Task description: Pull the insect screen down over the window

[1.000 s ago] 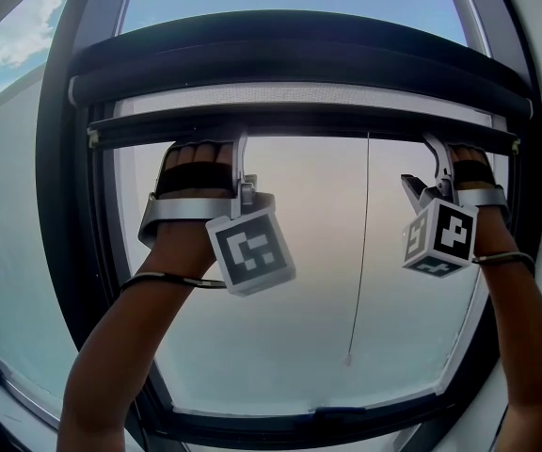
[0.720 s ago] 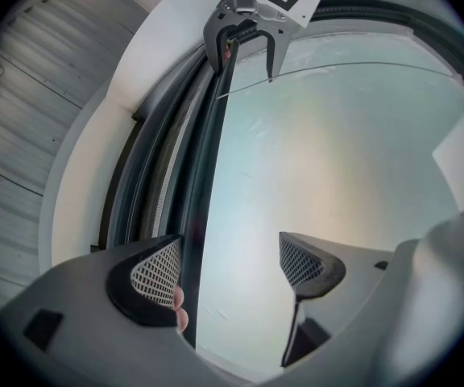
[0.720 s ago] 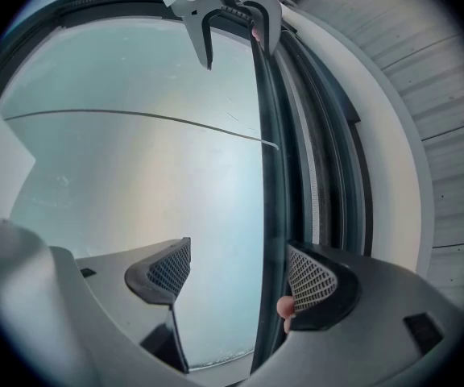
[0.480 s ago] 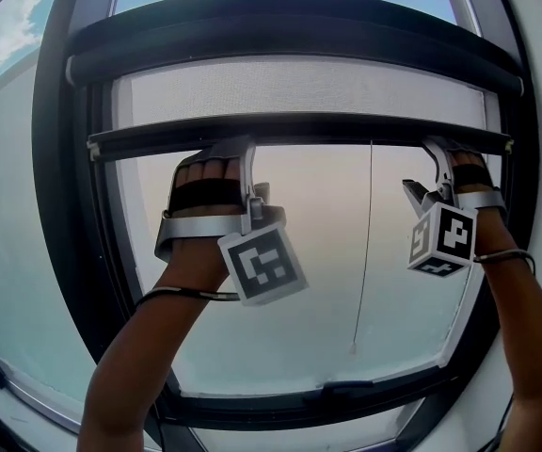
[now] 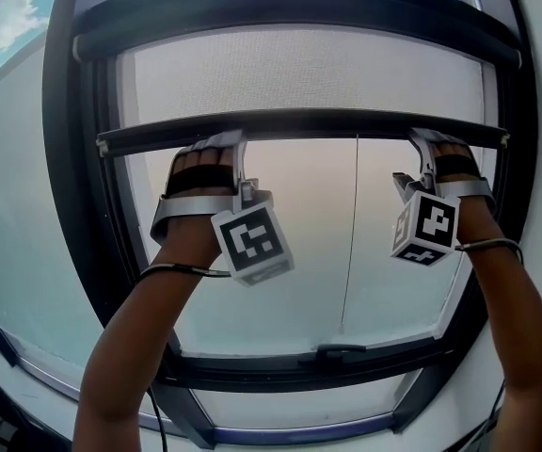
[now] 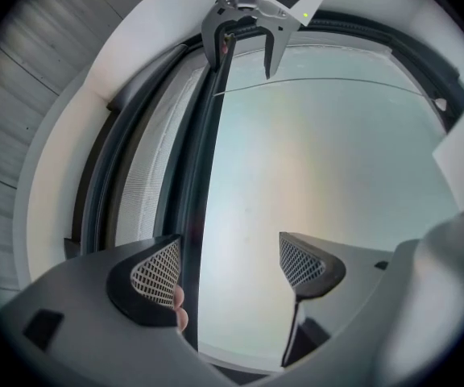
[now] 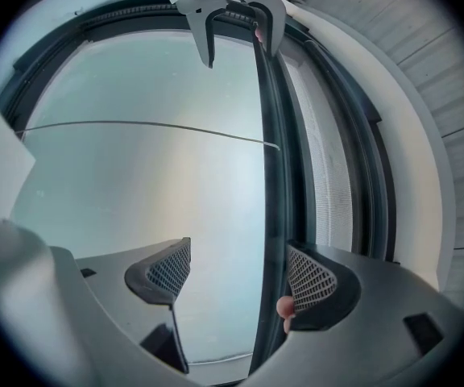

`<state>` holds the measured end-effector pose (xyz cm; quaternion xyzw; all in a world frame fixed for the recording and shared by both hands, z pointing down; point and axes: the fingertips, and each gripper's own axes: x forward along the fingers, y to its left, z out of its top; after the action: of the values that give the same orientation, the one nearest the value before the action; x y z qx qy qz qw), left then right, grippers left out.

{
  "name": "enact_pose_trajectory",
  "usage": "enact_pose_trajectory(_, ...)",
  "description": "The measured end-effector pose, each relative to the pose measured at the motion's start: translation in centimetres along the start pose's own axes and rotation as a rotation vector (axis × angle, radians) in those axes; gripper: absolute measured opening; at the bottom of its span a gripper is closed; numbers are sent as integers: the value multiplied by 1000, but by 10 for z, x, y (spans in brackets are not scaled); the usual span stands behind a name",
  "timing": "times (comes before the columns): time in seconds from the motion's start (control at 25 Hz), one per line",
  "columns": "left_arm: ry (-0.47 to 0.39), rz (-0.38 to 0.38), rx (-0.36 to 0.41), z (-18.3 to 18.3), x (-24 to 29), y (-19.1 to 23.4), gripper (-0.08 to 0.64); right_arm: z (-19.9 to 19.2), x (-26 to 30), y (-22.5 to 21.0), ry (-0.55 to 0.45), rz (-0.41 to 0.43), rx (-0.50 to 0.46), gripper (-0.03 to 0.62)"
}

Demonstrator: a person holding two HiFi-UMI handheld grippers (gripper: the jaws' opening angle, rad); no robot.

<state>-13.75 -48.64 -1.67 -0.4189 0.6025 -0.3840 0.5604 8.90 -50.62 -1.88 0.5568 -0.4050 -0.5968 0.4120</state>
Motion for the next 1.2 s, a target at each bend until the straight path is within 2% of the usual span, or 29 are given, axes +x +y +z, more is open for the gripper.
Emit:
enact_pose_trajectory(0.08,11,-15,19,-1,-4,-9,367,0,-4,10,-4,19,-1,347)
enact_pose_trajectory(0.24,-6,-67,-1,0,-12,-29,367,1,-10,26,-9,38,13,347)
enact_pose_trajectory(0.52,35,-80,13,-8,-17,-45,367,6,-18,42,-8,65,18,347)
enact_pose_trajectory(0.6,48,-90,19,-11,-22,-53,367,8,-22,52,-15,83,14,347)
enact_pose_trajectory(0.72,37,-129,-12,-2,-28,-66,367,5,-28,67,-22,110,6,347)
enact_pose_trajectory(1.0,59,-206,11,-11,-47,-112,367,9,-47,110,-43,179,-11,347)
enact_pose_trajectory(1.2,84,-241,18,-13,-54,-128,366,9,-55,125,-23,243,-11,347)
